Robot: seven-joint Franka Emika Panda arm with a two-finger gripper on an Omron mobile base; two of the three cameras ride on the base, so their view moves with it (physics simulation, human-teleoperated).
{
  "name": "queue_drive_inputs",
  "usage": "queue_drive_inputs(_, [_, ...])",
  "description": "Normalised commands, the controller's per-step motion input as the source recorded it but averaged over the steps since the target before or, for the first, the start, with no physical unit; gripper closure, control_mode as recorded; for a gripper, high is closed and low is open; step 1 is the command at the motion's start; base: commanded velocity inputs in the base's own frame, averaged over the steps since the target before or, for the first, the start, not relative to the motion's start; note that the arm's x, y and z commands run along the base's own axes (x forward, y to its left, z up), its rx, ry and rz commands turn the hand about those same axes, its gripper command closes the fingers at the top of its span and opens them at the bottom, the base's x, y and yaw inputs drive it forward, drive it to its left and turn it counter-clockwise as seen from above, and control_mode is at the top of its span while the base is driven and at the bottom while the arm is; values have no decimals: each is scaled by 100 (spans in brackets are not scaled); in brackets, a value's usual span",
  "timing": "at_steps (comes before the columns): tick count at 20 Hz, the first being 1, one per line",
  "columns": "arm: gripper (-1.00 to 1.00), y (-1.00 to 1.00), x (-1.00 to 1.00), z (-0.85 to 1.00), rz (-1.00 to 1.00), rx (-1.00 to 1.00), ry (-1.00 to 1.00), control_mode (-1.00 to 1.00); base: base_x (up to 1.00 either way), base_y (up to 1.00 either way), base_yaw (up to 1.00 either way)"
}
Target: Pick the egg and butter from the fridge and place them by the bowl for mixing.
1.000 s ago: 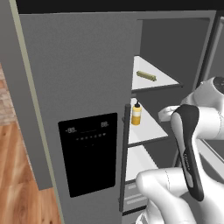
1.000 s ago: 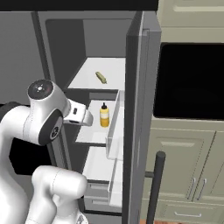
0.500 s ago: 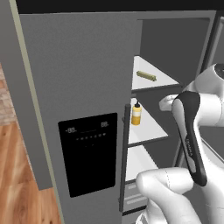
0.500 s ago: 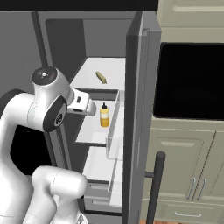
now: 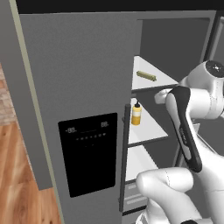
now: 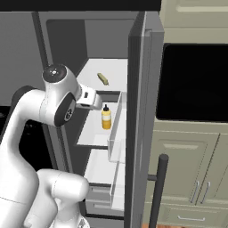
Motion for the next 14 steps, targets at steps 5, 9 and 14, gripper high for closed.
queue_drive_inputs(5, [-100, -2, 56, 15, 0, 0, 3, -100, 0, 0, 0])
queue_drive_inputs(9, [-100, -9, 40, 15, 3, 0, 0, -100, 0, 0, 0])
queue_drive_inputs(14, [-100, -9, 38, 5, 9, 0, -1, -100, 0, 0, 0])
